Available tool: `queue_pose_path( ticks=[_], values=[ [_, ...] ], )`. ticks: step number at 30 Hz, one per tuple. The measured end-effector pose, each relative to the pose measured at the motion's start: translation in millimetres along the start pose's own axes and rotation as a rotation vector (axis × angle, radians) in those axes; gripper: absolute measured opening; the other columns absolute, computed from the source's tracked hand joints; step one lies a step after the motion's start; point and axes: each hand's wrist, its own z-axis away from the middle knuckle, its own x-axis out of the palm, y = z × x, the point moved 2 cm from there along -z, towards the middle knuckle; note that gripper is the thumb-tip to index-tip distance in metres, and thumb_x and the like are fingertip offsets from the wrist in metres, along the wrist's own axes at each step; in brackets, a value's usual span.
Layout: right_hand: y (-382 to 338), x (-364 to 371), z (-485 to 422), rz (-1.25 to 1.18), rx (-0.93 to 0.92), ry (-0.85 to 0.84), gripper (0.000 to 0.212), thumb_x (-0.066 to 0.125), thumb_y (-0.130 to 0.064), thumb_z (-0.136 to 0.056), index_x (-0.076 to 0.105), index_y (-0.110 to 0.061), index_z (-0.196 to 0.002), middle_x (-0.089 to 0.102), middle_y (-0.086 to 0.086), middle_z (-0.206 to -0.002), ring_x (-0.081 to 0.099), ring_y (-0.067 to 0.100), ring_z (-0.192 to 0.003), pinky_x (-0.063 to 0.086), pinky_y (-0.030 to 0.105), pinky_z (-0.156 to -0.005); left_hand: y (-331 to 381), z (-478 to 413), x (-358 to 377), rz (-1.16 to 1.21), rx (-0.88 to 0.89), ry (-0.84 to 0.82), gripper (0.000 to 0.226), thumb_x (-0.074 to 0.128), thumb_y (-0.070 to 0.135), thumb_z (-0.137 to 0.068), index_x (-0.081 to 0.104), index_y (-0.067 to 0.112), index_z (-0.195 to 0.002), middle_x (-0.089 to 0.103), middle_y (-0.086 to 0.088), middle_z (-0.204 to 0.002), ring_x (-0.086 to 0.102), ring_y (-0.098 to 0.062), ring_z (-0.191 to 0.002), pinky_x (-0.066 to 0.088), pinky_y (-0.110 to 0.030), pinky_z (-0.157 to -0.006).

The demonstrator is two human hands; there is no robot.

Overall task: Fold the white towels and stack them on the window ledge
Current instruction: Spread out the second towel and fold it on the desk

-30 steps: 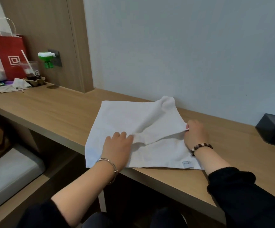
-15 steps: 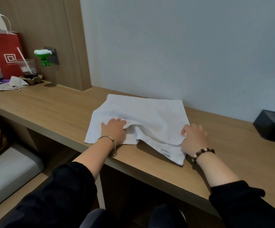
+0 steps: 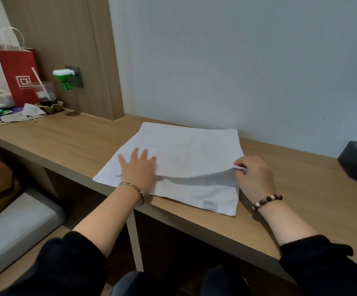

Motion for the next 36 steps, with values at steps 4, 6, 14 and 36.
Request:
queue_pose_path(
  ticks=[4, 6, 14, 36],
  values=[
    [-4, 6, 5, -0.131, -0.020, -0.190, 0.013, 0.060, -0.004, -0.088, 0.072, -0.010, -0.090, 0.064, -0.003, -0.088, 0.055, 0.011, -0.085, 0.044, 0.022, -0.076, 54, 24, -5, 0.269, 0.289, 0.084, 0.056, 0.041, 0.034, -0.095, 0.024, 0.030, -0.148, 0.015, 0.004, -0.158, 0.006, -0.018, -0.146, 0.009, -0.049, -0.116],
    [-8, 8, 5, -0.221, 0.036, -0.225, 0.013, 0.061, -0.005, -0.088, 0.072, -0.013, -0.088, 0.062, -0.008, -0.084, 0.056, 0.008, -0.084, 0.042, 0.015, -0.072, 75, 31, -3, 0.361, 0.341, 0.059, 0.056, 0.044, 0.035, -0.093, 0.028, 0.029, -0.146, 0.021, 0.005, -0.156, 0.012, -0.016, -0.145, 0.012, -0.045, -0.116],
    [5, 3, -9, -0.375, 0.169, -0.215, 0.019, 0.064, 0.003, -0.083, 0.069, -0.013, -0.089, 0.062, -0.003, -0.096, 0.059, 0.008, -0.087, 0.043, 0.007, -0.069, 101, 0, 14, 0.378, 0.313, -0.069, 0.042, 0.023, 0.030, -0.103, 0.038, 0.026, -0.142, 0.029, 0.006, -0.153, 0.019, -0.017, -0.143, 0.015, -0.047, -0.115],
    [-10, -19, 16, -0.115, -0.062, -0.807, 0.029, 0.083, -0.034, -0.068, 0.064, -0.030, -0.089, 0.058, -0.011, -0.101, 0.050, -0.003, -0.088, 0.038, 0.007, -0.071, 121, -12, -3, 1.344, -0.006, 0.124, 0.023, 0.057, 0.015, -0.089, 0.055, 0.010, -0.067, 0.054, -0.002, -0.051, 0.047, -0.012, -0.046, 0.041, -0.022, -0.052]
  ],
)
